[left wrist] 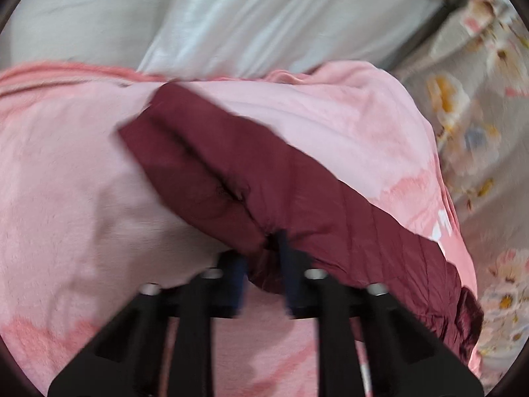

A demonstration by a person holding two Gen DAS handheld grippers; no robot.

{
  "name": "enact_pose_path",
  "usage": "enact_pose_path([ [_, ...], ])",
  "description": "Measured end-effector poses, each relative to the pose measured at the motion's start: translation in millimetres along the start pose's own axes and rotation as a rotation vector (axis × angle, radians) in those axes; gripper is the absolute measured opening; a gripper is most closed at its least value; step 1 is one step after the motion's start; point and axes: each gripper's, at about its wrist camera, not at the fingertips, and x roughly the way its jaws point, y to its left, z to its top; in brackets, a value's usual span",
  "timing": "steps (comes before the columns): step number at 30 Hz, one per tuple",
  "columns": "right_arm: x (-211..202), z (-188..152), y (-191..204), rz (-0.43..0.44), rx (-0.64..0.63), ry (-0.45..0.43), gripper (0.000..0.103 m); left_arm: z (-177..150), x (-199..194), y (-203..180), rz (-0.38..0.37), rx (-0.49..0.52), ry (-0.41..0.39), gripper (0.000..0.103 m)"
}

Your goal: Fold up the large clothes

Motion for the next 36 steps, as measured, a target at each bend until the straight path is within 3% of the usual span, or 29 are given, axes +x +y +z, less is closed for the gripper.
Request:
enact_pose_path([
  [5, -18.0, -11.2, -9.5, 0.054, 0.052, -0.022, 0.040, -7.9, -42.3, -52.9, -0.028, 0.151, -0.105, 0.003],
  [8, -24.1, -15.8, -17.8, 0.075, 0.084, -0.017, 0.040, -23.3, -84.9, -115.1, -0.119, 0.280, -0.173, 0.002],
  [12, -34.6, -20.3, -29.6, 0.074, 0.100, -0.023, 0.040, -73.2, -139.7, -221.6, -0.266, 0.487, -0.219, 0.002],
  [17, -50.3, -28.5, -49.2, 0.035, 0.089, -0.039, 0.040, -168.7, -161.2, -327.9, -0.426, 0.686, -0.138, 0.003],
  [24, -56.4, -33.7, -84.4, 0.017, 0.129, -0.021, 0.044, -297.4, -132.5, -397.2, -0.462, 0.854, 0.059, 0.007],
  [25, -56.9, -33.3, -90.5, 0.016, 0.140, -0.022, 0.045, -309.7, -128.9, -400.8, -0.461, 0.863, 0.085, 0.021],
  [26, -57.1, -33.0, -94.1, 0.013, 0.144, -0.023, 0.046, -319.5, -124.3, -402.0, -0.472, 0.867, 0.128, 0.046],
  [28, -59.8, -29.6, -103.5, -0.003, 0.151, -0.032, 0.048, -322.7, -126.3, -397.4, -0.513, 0.836, 0.167, 0.074],
  [31, -64.0, -17.5, -113.6, -0.026, 0.134, -0.054, 0.049, -301.0, -137.5, -380.9, -0.564, 0.786, 0.129, 0.076],
  [34, -65.0, 7.3, -124.7, -0.017, 0.131, -0.075, 0.051, -255.7, -134.4, -360.8, -0.539, 0.707, 0.097, 0.078],
  [36, -59.2, 28.1, -131.1, 0.008, 0.142, -0.070, 0.054, -219.0, -117.0, -343.1, -0.499, 0.618, 0.121, 0.078],
])
